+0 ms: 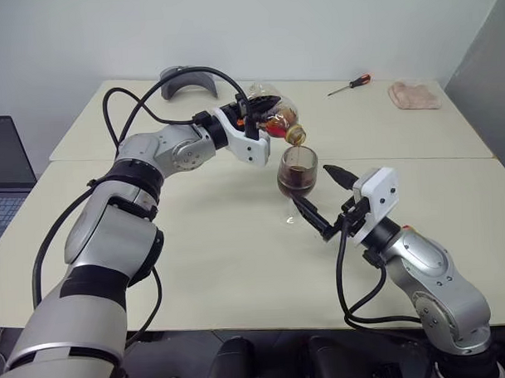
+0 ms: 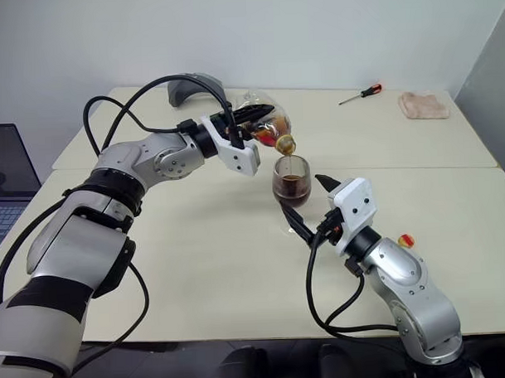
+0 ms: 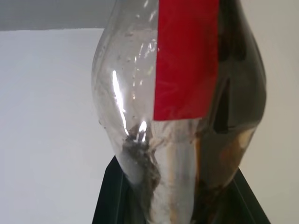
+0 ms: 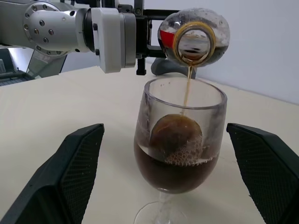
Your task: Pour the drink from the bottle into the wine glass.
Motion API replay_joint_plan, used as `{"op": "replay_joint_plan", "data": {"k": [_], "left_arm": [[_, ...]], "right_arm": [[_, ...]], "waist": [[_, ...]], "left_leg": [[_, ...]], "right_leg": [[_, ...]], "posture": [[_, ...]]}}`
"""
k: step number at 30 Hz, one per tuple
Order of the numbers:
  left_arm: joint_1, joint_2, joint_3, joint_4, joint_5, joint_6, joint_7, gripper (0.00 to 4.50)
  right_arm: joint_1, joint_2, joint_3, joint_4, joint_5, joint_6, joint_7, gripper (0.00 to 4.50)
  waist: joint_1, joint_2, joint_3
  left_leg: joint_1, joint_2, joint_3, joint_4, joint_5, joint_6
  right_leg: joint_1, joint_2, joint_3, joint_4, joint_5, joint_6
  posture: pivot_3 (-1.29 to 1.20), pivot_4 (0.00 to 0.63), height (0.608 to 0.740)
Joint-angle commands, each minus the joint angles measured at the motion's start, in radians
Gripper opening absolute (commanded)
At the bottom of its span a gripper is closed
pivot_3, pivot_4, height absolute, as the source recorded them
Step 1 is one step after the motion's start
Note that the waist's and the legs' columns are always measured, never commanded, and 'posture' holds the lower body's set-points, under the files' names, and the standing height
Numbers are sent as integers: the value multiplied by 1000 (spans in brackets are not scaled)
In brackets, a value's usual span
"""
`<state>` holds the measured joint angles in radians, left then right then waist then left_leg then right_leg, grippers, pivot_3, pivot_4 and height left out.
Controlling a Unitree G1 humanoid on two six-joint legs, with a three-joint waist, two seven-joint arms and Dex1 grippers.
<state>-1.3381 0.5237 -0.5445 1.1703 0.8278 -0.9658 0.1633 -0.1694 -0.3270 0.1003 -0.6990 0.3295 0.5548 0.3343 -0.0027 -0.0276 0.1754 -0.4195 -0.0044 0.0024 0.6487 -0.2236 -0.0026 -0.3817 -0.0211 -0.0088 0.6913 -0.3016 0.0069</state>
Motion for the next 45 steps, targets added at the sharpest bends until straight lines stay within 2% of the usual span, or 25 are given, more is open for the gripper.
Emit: {"op": "replay_joint_plan", "data": {"k": [1,10,17,20,24,28,32,35,40,45], "left_arm": [[-12,4,38,-29,-55,-10,-9,756],[36,-15,94,-90,-180,-27,-120,756],[107,-41,199,-161,-386,40,-300,756],[159,-73,273,-227,-532,141,-417,756],[251,-126,399,-378,-736,403,-523,756],[376,-155,493,-528,-851,630,-536,756],[528,-194,557,-703,-985,793,-585,756],[628,-202,604,-780,-1019,874,-555,755],[707,-220,670,-785,-1054,962,-505,755],[710,-218,707,-697,-1008,954,-407,751]], "right_arm": [[-9,1,-9,-14,5,-15,5,4500],[-16,-10,-13,-12,9,-21,22,4500],[7,-71,16,-17,-27,-65,84,4500],[54,-124,43,-27,-41,-112,150,4500],[118,-175,25,-57,-15,-156,216,4500],[148,-167,-17,-84,66,-116,222,4500],[145,-167,-1,-112,107,-59,210,4500],[144,-171,4,-127,146,-22,213,4500],[112,-177,0,-122,178,-10,230,4500],[89,-207,8,-111,213,5,279,4500]], "waist": [[0,0,0],[-1,0,0],[-2,0,0],[-2,0,0],[-2,0,0],[-7,0,0],[-7,0,0],[-3,0,0],[1,0,0],[1,-1,-1]], "left_leg": [[0,0,0,0,0,0],[0,0,0,1,0,0],[0,0,0,1,0,0],[-1,0,0,2,0,0],[-4,1,-2,12,0,0],[-4,1,-3,14,-1,2],[-4,1,-4,14,0,0],[-5,1,-4,14,0,0],[-5,1,-5,14,-1,2],[-5,0,-5,14,-1,2]], "right_leg": [[0,0,0,0,0,0],[0,0,0,1,0,0],[-1,0,0,2,0,0],[-1,0,0,2,0,0],[-1,0,0,6,-2,0],[0,0,0,7,-2,1],[0,0,0,7,-2,0],[0,0,0,7,-2,0],[1,0,0,7,-2,0],[1,0,-1,6,-2,0]], "posture": [[0,150,740],[0,150,740],[0,150,740],[0,150,740],[0,150,740],[0,150,740],[0,150,740],[0,150,740],[0,150,740],[0,150,740]]}}
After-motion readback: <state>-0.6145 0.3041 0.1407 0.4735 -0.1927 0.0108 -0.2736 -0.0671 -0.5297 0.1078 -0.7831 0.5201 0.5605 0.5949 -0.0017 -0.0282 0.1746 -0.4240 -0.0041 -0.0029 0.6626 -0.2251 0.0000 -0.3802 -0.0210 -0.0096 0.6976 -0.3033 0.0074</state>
